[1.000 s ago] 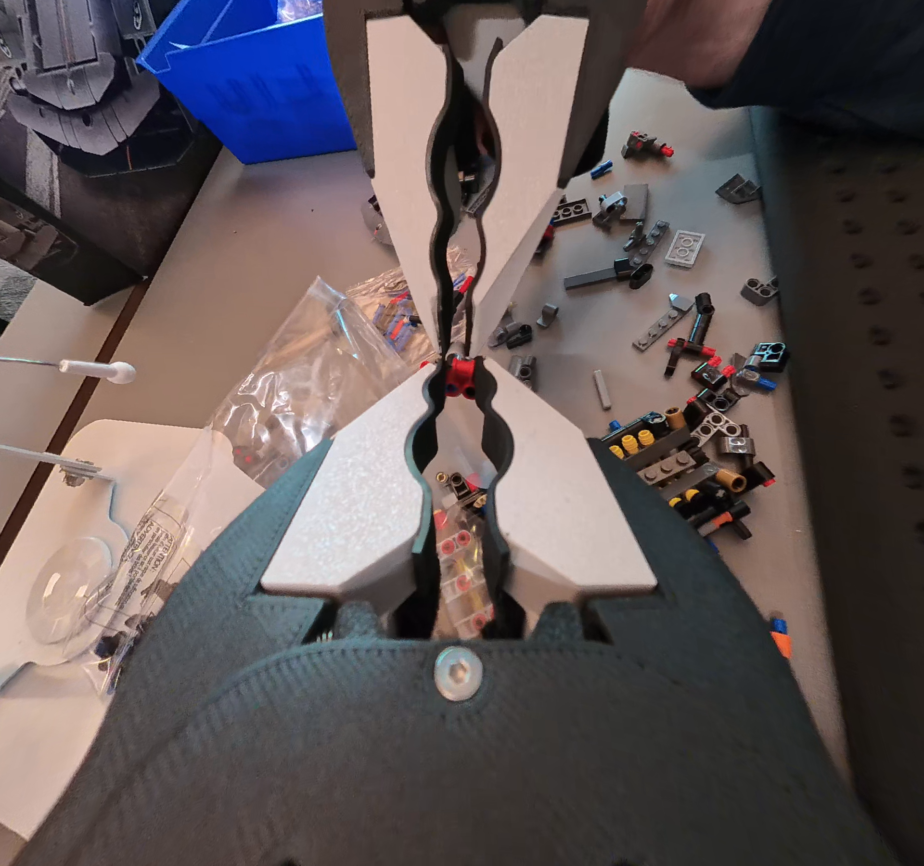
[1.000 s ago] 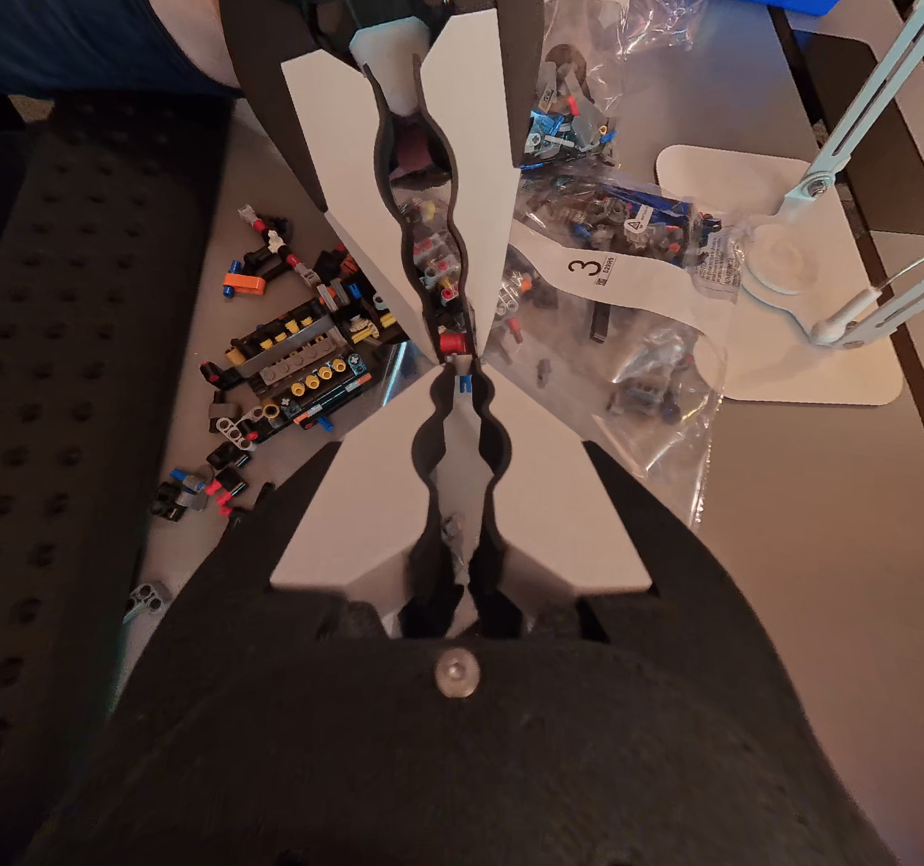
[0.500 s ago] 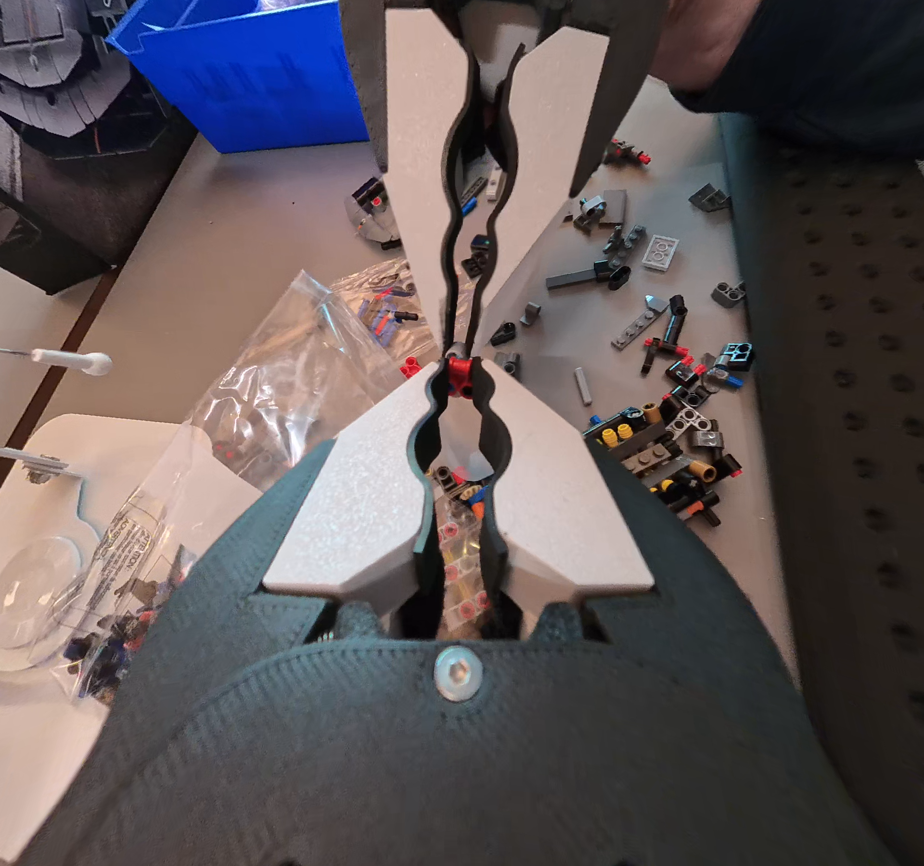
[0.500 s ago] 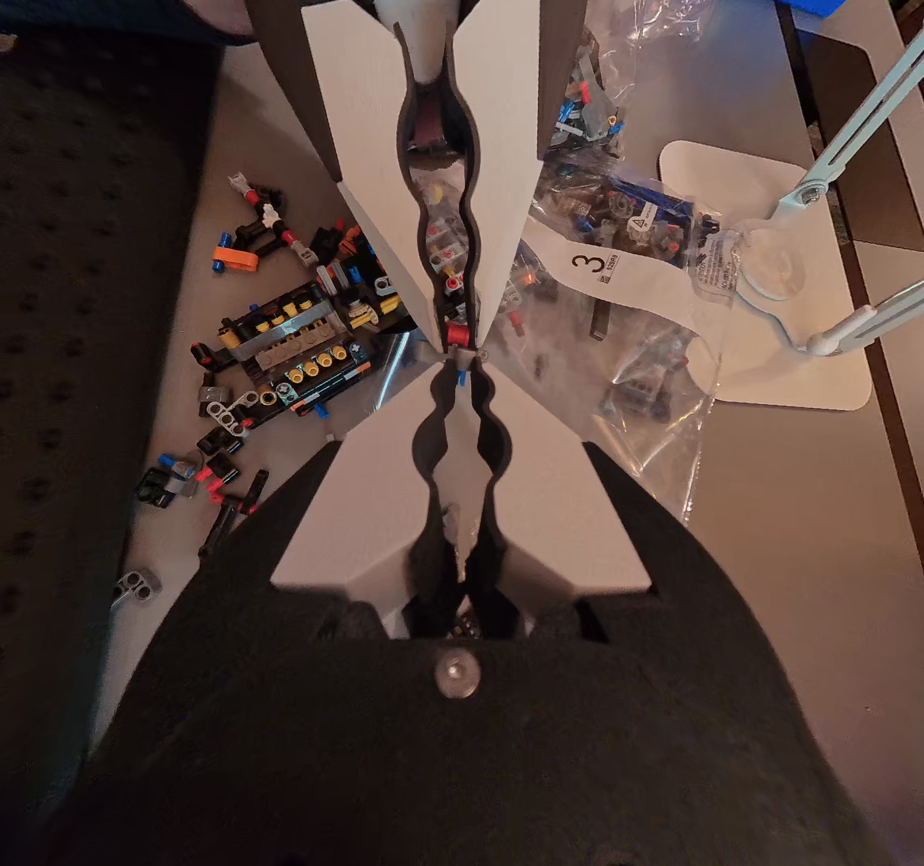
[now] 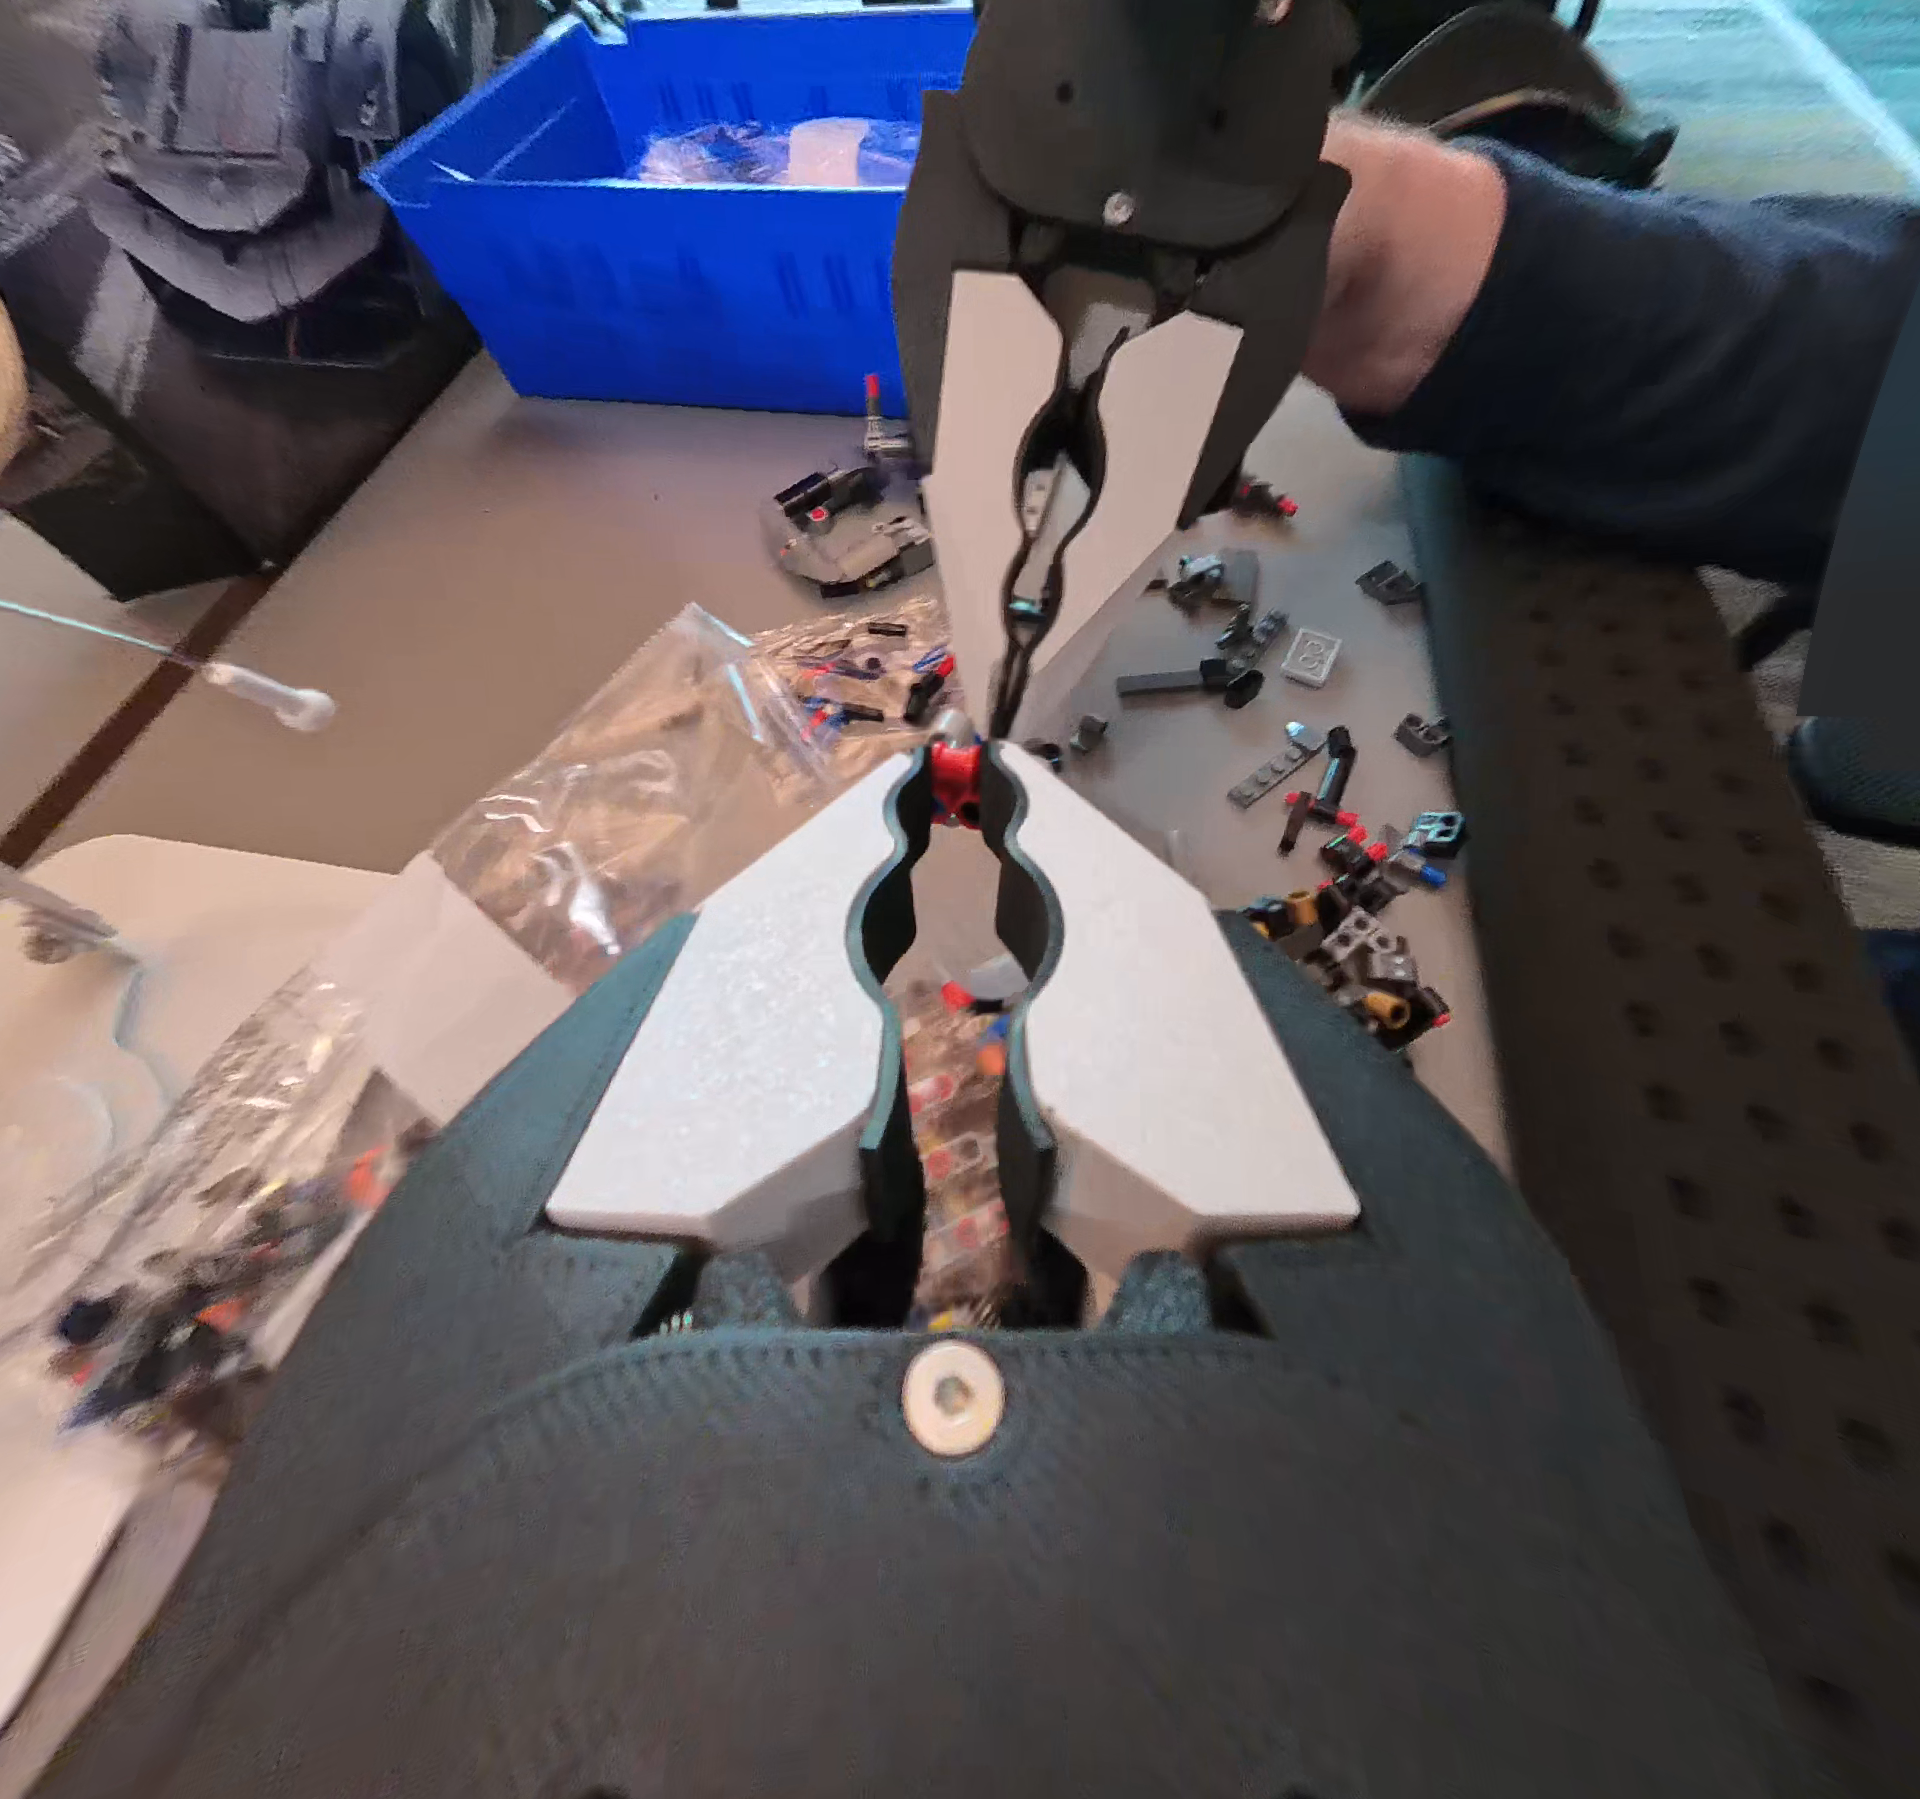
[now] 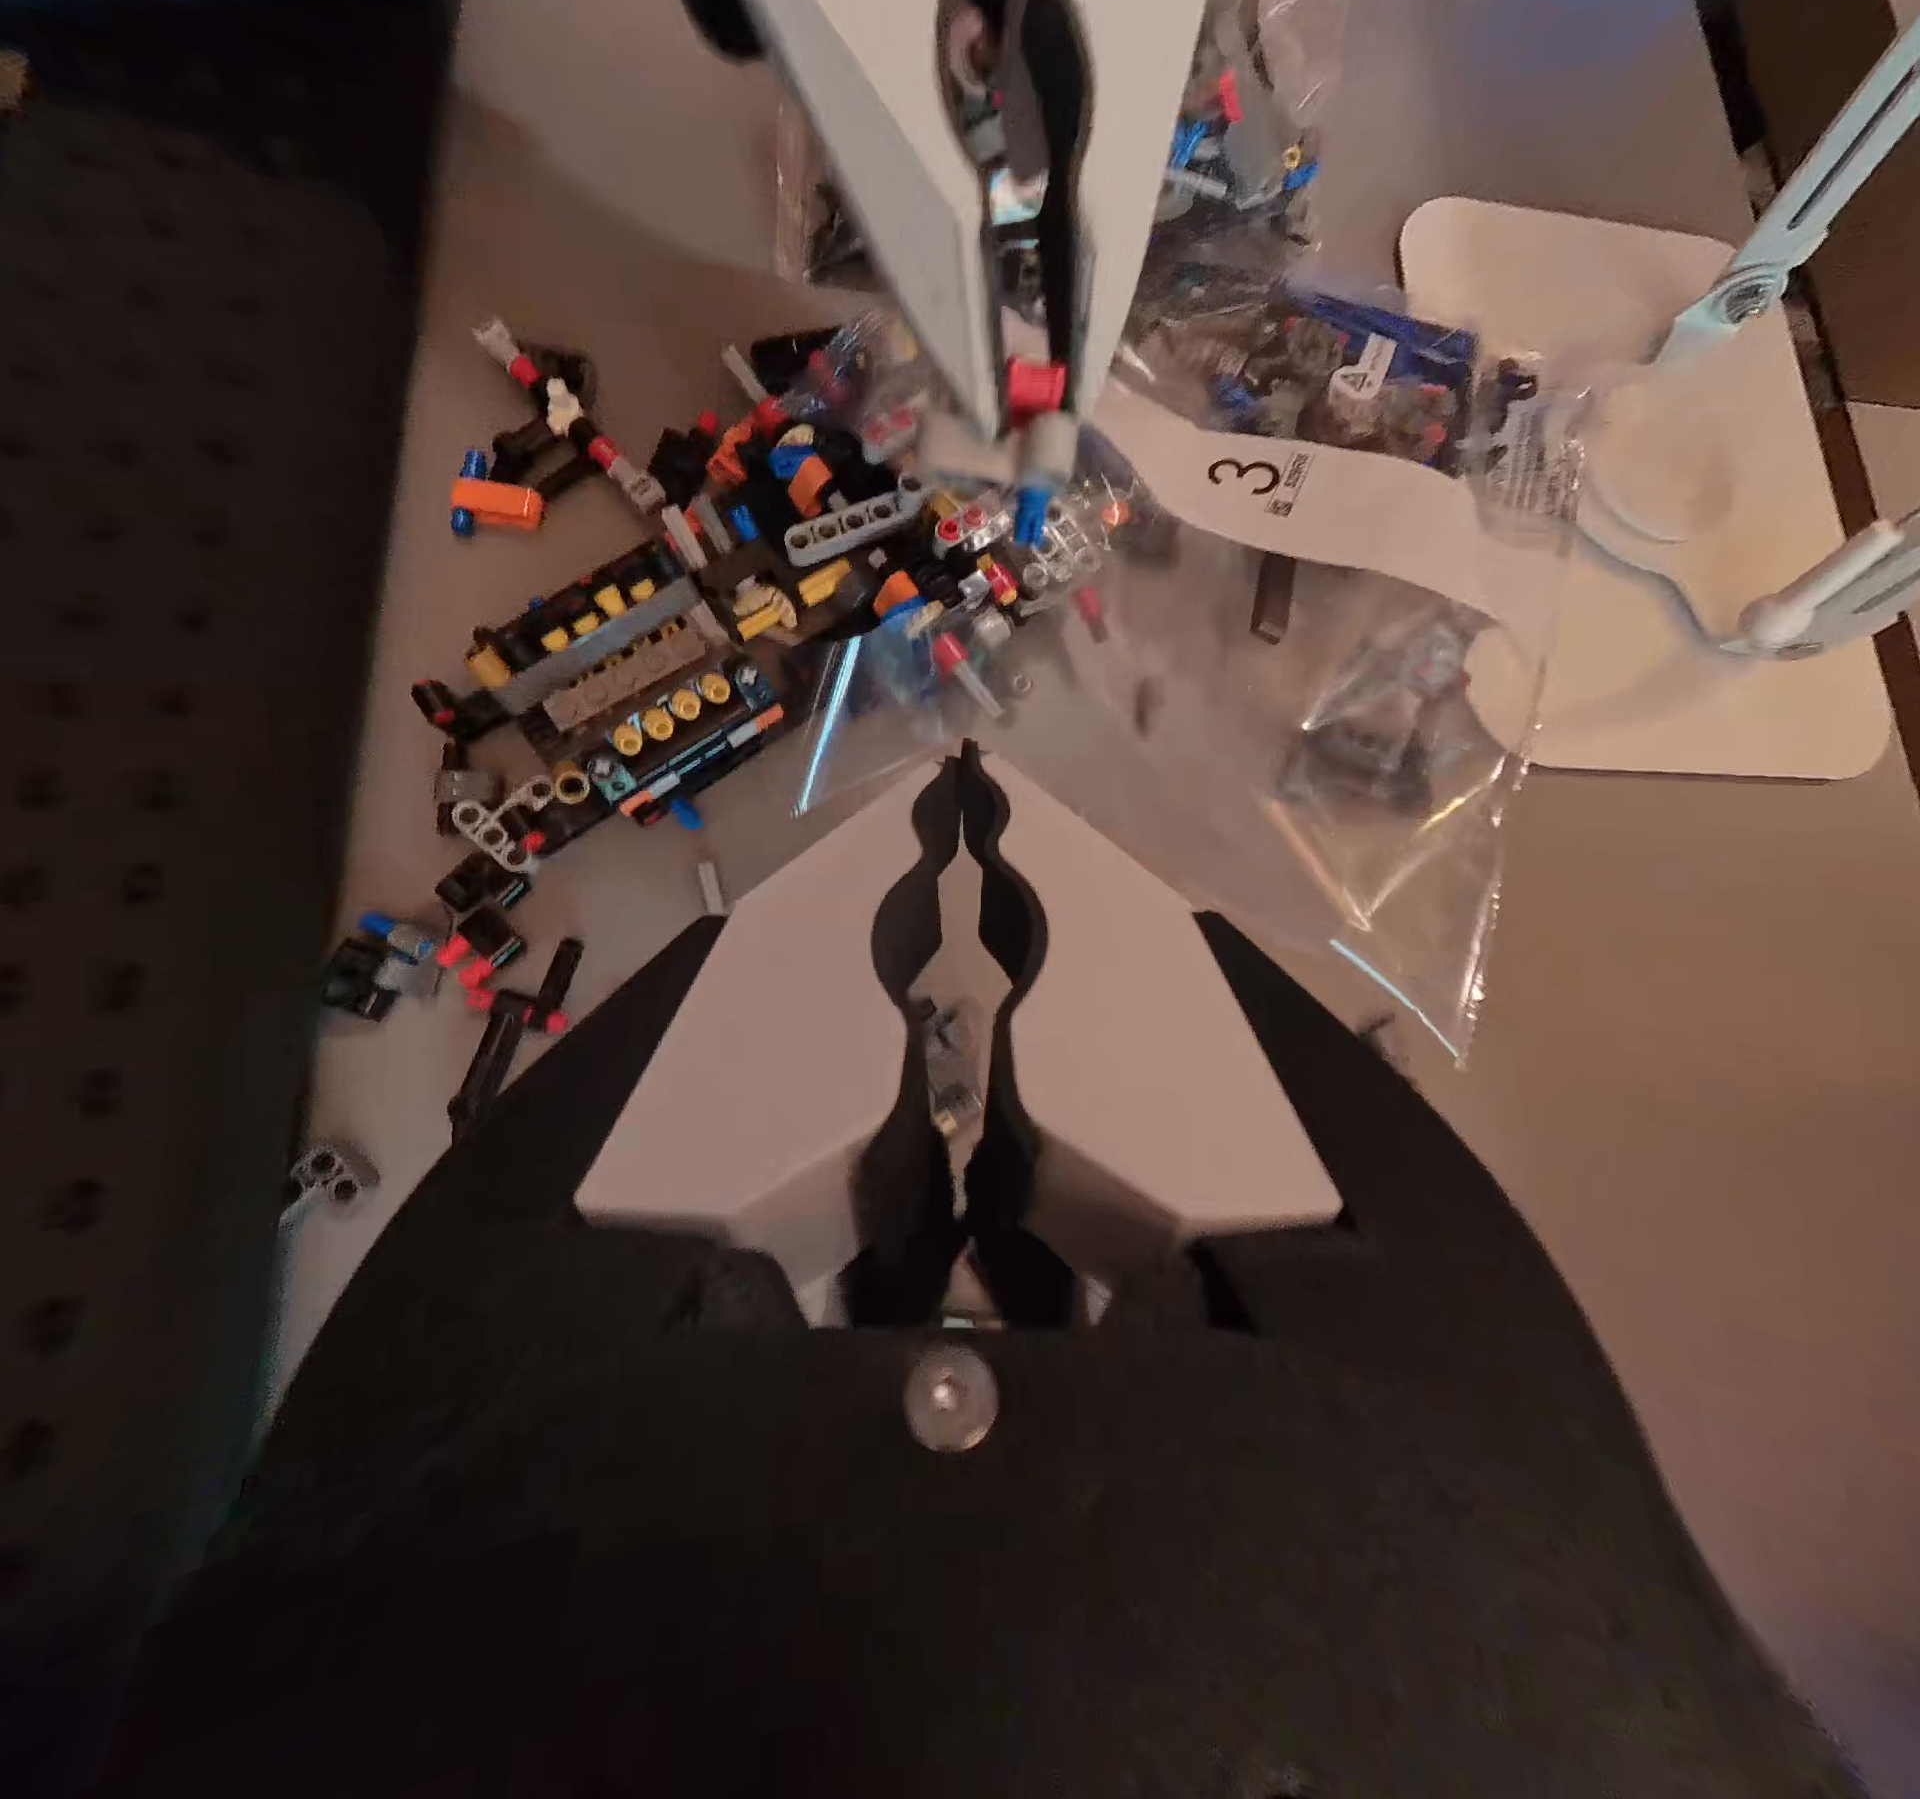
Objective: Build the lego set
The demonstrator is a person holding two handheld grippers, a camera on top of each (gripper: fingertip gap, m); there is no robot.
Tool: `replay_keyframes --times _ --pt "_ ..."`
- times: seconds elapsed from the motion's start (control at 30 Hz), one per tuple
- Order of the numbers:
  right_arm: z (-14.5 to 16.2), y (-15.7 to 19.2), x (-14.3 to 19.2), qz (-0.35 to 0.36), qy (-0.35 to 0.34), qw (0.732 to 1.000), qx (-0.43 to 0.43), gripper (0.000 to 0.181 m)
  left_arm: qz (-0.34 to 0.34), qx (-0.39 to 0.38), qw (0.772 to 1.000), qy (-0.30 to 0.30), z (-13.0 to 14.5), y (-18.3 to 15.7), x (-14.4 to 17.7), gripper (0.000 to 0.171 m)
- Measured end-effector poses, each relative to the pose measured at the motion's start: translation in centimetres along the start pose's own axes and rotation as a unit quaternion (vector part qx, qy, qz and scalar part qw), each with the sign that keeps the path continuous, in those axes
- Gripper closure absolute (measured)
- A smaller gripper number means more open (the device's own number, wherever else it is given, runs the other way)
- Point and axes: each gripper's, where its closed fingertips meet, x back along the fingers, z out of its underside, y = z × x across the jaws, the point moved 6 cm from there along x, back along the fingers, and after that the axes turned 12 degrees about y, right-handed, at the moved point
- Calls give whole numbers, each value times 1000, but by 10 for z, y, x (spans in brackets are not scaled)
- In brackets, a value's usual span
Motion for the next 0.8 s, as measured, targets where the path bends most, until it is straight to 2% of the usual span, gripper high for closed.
replay_keyframes --times 0.07,0.1,0.17,0.23,0.43,0.53,0.8 --pt "2 -5 -4 14 0 1000 -5 178 24 22 999 -5 -1 0 -7 165" --pt "0 -8 -3 27 -7 1000 -8 162 29 38 999 -13 -2 2 -9 165" --pt "-11 -6 1 34 -33 999 -2 151 41 73 996 -20 0 7 -12 165" --pt "-17 -6 4 87 -27 996 18 148 46 94 994 -28 1 10 -13 165" --pt "-26 -6 -11 183 32 981 55 151 39 137 989 -23 3 17 -21 165" --pt "-25 -9 -16 218 62 972 58 159 34 150 988 -19 5 20 -24 165" --pt "-25 -7 -18 212 67 973 54 160 54 157 986 -13 7 19 -22 164"
